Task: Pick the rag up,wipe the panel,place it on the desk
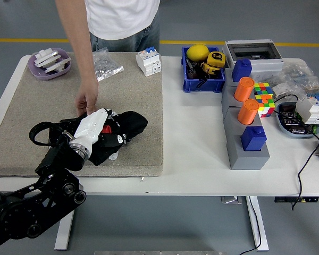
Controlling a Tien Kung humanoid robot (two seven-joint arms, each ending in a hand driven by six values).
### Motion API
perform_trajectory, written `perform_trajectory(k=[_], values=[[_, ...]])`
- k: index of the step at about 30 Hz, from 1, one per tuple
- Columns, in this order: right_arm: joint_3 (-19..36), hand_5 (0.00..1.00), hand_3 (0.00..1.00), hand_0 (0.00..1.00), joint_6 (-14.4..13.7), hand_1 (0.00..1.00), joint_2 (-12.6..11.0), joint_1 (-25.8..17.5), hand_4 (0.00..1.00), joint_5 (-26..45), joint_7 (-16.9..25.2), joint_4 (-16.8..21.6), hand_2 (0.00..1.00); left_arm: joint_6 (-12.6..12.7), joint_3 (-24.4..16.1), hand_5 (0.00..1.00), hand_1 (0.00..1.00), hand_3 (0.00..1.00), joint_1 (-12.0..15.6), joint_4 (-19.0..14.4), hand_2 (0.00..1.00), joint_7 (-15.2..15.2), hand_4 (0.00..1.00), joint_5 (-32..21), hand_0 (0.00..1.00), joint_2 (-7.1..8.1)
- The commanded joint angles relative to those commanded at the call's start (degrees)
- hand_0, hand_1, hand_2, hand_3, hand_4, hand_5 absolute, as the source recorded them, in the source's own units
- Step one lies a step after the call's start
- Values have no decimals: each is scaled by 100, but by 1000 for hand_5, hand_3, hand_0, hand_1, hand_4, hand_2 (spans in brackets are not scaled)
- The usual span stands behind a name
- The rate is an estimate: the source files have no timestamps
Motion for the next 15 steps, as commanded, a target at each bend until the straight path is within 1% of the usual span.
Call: perform_trajectory(k=[5, 8, 15], values=[[-10, 594, 632, 715, 0, 260, 3, 5, 998, 6, -1, 0, 630, 4, -39, 2, 102, 422, 19, 18, 459, 3, 174, 5, 177, -18], [-26, 594, 632, 715, 2, 260, 3, 4, 998, 23, 3, 0, 630, 7, -95, 2, 102, 422, 56, 47, 459, 2, 174, 22, 177, -3], [-12, 593, 632, 712, 4, 260, -3, -3, 998, 22, 2, 0, 630, 9, -325, 2, 104, 422, 257, 25, 459, 20, 173, 138, 177, 97]])
